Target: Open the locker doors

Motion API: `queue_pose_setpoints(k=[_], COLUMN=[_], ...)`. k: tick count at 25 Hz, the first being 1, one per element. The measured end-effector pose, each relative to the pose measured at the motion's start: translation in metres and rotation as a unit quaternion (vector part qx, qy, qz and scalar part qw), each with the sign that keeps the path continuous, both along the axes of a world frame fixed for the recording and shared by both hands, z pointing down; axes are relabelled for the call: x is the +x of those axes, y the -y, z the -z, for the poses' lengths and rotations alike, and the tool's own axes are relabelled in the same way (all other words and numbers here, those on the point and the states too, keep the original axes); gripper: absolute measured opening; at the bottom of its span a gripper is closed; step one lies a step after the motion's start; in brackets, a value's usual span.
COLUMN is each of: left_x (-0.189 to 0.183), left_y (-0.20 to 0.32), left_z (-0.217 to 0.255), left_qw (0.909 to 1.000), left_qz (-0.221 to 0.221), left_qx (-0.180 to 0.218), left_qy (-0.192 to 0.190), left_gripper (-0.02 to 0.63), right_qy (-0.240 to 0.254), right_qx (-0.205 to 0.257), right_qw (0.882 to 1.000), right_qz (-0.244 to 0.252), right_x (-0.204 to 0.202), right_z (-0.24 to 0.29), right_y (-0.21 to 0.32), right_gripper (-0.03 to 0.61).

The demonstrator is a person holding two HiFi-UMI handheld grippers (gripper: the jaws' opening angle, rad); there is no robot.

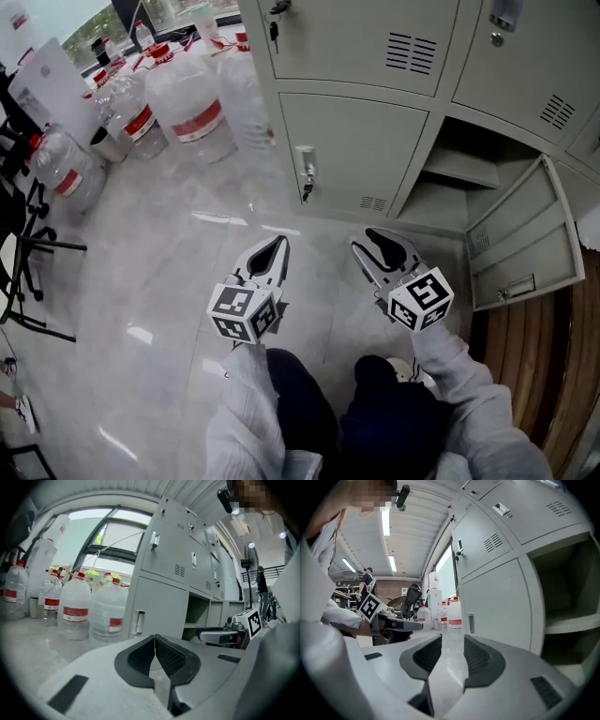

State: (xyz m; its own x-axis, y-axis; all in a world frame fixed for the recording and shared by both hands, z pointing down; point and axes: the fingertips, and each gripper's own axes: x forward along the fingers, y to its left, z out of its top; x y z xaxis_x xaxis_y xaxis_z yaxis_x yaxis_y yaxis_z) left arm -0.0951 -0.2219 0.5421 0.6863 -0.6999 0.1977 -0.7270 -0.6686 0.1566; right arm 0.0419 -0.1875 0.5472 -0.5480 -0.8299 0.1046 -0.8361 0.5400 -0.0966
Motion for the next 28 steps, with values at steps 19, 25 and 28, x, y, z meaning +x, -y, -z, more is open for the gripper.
queue_pose_setpoints(k=[19, 25, 28], left_x=[-0.072, -0.071, -0.071], left_y=[0.011, 0.018, 0.020], left_z=[-0.004, -0.009, -0.010], left_qw=[0.9925, 0.9897, 0.9898], left_qz=[0.114, 0.134, 0.135], left_qx=[-0.017, -0.024, -0.023], left_qy=[-0.041, -0.045, -0.041], left_gripper=[0.011, 0.011, 0.011], right_qy=[-0.028, -0.023, -0.023], right_qx=[-0.020, -0.027, -0.027], right_qw=[0.999, 0.999, 0.999], right_qz=[0.039, 0.008, -0.009], right_x=[-0.082, -0.079, -0.078], right_z=[-0.016, -0.009, -0.008], right_y=[0.066, 0.110, 0.133], right_gripper=[0.132, 0.132, 0.132])
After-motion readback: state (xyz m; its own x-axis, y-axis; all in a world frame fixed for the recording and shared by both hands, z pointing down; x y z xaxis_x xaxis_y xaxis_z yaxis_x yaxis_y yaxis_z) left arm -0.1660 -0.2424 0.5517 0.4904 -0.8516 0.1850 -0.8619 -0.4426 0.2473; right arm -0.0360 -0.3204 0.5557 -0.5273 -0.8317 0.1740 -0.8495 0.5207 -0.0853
